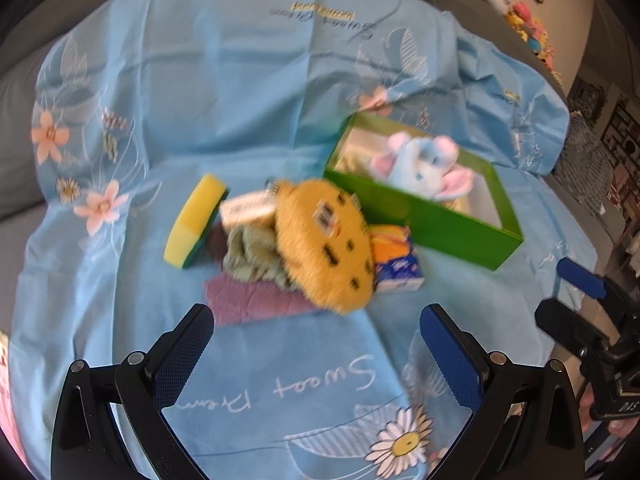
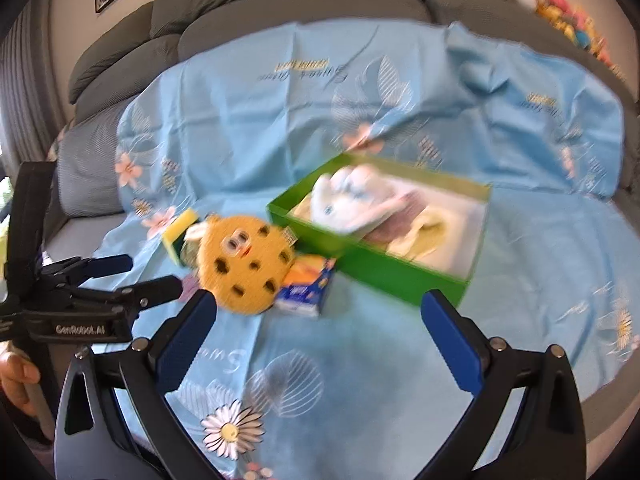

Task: Organize soft objects
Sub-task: 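Reach the left tool to the yellow cookie plush and grasp it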

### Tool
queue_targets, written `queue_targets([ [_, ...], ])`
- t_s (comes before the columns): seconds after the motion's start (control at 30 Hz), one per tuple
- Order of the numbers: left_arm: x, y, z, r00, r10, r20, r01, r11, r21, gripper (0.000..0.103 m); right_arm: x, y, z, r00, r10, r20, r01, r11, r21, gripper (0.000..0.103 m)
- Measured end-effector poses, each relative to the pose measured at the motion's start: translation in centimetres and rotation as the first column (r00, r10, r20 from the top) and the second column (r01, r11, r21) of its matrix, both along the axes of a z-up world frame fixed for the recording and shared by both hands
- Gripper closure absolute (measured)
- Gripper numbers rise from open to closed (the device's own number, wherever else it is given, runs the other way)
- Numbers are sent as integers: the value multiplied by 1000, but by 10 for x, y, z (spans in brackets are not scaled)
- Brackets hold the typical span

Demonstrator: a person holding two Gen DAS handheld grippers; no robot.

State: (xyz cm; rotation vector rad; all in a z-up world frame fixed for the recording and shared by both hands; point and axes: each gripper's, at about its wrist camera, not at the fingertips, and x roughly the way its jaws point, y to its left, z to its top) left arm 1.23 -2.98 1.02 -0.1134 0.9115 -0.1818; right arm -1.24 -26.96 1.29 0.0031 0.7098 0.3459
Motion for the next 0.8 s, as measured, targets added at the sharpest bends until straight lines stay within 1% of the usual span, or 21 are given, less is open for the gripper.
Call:
queue_targets([
  [0.13,-2,14,-27,998,1,-70,-3,999,-37,0,3,9,-35,995,55,-83,-52,998,31,1],
  [0.2,-2,19,-36,996,-1,-90,-4,998,-59,0,3,13,-49,990,81,-117,-76,996,46,1],
  [0.33,1,28,-44,996,-6,-92,-4,994,-110,0,8,28,-71,979,136,-151,-127,990,66,1],
  [0.43,7,32,-39,998,-20,-56,11,987,-158,0,12,40,-75,975,177,-136,-169,983,65,2],
  [0.53,19,31,-37,999,-43,-34,35,979,-202,0,17,55,-75,971,220,-90,-217,975,36,3],
  [0.63,32,26,-38,998,-59,-24,53,973,-223,0,28,73,-78,963,262,-65,-263,965,-11,15],
  [0.67,36,25,-39,998,-65,-23,58,970,-235,1,32,76,-79,961,270,-66,-272,962,-17,22],
  [0.7,40,24,-41,997,-70,-24,62,966,-251,3,38,82,-81,957,281,-69,-283,959,-24,27],
  [0.73,45,23,-44,997,-69,-28,59,963,-265,6,43,86,-84,955,287,-74,-290,957,-27,28],
  [0.8,52,22,-49,996,-71,-46,55,958,-280,15,52,90,-86,950,301,-80,-304,952,-24,31],
])
